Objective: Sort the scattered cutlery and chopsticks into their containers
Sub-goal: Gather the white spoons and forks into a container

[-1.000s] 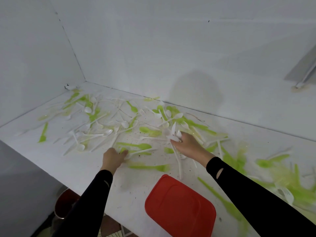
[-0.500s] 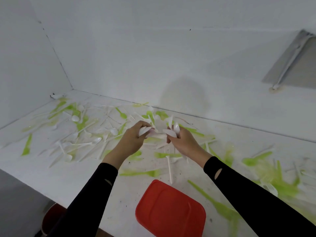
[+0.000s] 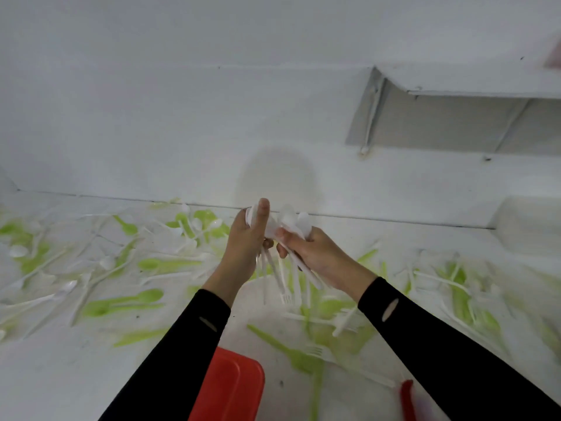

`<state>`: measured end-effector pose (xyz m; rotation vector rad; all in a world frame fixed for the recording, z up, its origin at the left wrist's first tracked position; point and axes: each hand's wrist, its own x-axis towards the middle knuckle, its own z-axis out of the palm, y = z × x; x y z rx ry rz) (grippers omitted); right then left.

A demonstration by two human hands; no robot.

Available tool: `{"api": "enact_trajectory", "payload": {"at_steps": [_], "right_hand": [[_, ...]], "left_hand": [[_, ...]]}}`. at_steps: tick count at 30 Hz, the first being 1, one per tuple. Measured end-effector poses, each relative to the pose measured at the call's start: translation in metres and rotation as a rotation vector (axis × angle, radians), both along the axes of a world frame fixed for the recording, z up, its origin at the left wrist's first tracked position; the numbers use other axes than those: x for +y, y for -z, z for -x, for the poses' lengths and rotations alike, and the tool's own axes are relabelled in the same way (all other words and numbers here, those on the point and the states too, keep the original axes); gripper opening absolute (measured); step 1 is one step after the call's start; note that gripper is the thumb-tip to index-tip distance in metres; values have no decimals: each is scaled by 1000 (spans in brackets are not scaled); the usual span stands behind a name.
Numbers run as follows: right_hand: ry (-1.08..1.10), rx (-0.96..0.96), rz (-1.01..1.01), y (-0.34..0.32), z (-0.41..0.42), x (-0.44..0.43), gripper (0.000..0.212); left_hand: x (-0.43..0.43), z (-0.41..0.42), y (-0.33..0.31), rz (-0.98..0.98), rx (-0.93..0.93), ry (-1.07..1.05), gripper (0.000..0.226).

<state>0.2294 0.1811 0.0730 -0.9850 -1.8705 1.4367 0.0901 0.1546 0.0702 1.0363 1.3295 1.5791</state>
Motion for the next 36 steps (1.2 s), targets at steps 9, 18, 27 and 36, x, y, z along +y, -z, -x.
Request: {"api": "enact_trajectory", "payload": {"at_steps": [9, 18, 27, 36], "right_hand": [[303, -116, -7, -12, -176, 35, 37], [354, -95, -21, 8, -328, 51, 21], [269, -77, 94, 41, -379, 51, 24], [509, -197, 227, 66, -385, 59, 37]], "left_hand": [[58, -169, 0, -2, -166, -1, 29], [93, -324, 22, 112, -21, 315, 41], [105, -390, 68, 328, -266, 300, 40], [100, -393, 87, 358, -158, 329, 36]]}}
